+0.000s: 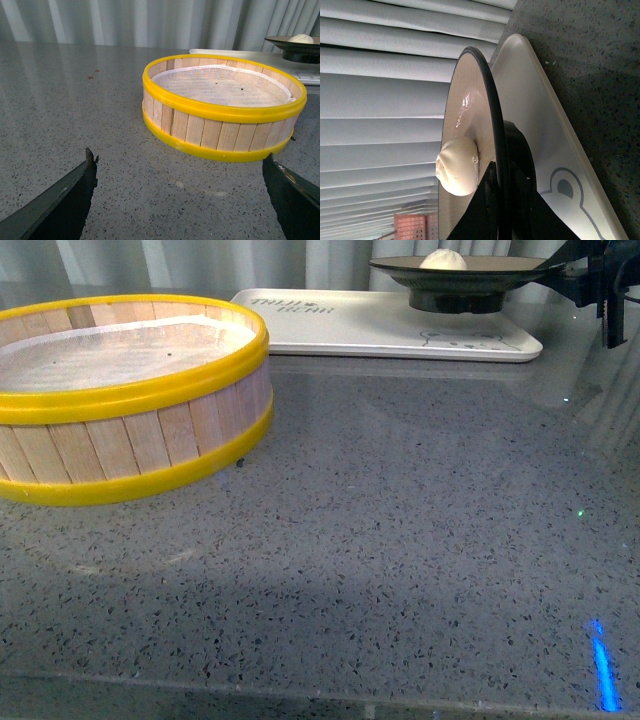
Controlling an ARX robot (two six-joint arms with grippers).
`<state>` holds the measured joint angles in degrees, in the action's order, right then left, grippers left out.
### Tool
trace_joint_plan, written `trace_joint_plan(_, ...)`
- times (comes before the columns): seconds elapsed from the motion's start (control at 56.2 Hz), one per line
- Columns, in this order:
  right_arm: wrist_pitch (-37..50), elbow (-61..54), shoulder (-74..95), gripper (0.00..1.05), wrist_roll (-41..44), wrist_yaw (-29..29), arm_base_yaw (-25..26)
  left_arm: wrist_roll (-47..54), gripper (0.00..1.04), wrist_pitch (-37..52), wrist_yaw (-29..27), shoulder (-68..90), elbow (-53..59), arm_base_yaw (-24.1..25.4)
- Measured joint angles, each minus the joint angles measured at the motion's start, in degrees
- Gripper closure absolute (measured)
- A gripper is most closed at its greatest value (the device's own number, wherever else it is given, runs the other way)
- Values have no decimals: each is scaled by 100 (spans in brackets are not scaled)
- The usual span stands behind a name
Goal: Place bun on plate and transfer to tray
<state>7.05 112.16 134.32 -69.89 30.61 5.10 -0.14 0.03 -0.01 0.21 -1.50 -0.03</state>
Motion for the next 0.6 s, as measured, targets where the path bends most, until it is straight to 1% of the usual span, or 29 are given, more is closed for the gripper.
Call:
trace_joint_plan(0.16,-74,26,11,102,13,101,-160,0,7,0,0,0,0,0)
trace_joint_plan(0.267,-339,28,15,102,129,116,-223,0,7,0,0,0,0,0)
trace_joint_plan(0.605,-474,216,136,102,278,70,-136,0,7,0,0,0,0,0)
